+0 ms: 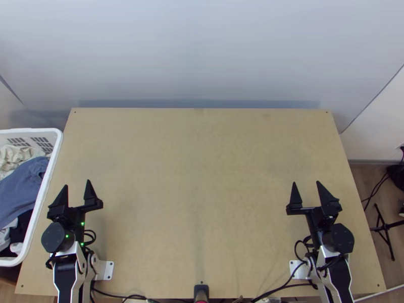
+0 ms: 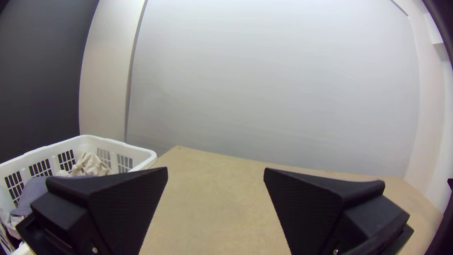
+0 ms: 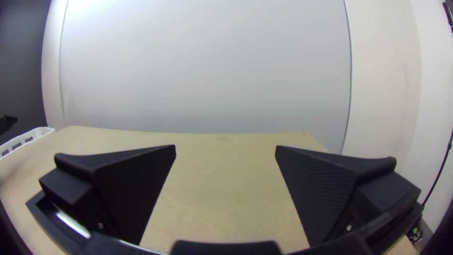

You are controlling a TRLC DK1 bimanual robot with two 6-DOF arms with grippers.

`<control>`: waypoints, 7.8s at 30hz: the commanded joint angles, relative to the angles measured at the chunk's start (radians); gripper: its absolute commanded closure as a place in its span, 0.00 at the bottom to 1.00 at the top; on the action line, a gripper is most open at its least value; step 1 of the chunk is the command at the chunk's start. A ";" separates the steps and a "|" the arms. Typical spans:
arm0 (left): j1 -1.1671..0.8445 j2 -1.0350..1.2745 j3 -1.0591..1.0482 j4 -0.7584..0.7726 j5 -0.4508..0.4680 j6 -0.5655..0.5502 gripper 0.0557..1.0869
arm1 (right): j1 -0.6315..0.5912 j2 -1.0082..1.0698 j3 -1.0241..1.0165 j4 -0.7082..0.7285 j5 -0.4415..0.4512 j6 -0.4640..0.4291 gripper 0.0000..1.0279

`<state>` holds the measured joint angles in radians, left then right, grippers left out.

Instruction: Fold the t-shirt

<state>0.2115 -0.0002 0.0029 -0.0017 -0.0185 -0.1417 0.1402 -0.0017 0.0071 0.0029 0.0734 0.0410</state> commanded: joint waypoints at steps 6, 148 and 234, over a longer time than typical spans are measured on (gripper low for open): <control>0.000 0.000 0.000 0.000 0.000 -0.001 0.04 | -0.001 0.000 0.001 0.000 0.000 0.000 0.04; 0.681 2.323 1.904 -0.472 0.212 0.754 0.96 | -0.001 0.000 -0.001 0.000 0.000 0.000 0.04; -1.402 2.102 2.097 -0.751 -0.075 -0.230 0.96 | 0.001 0.000 0.001 0.000 0.000 0.000 0.04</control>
<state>-1.1492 1.9984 1.8977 -0.7601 -0.1394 -0.3599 0.1402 -0.0017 0.0074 0.0029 0.0734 0.0414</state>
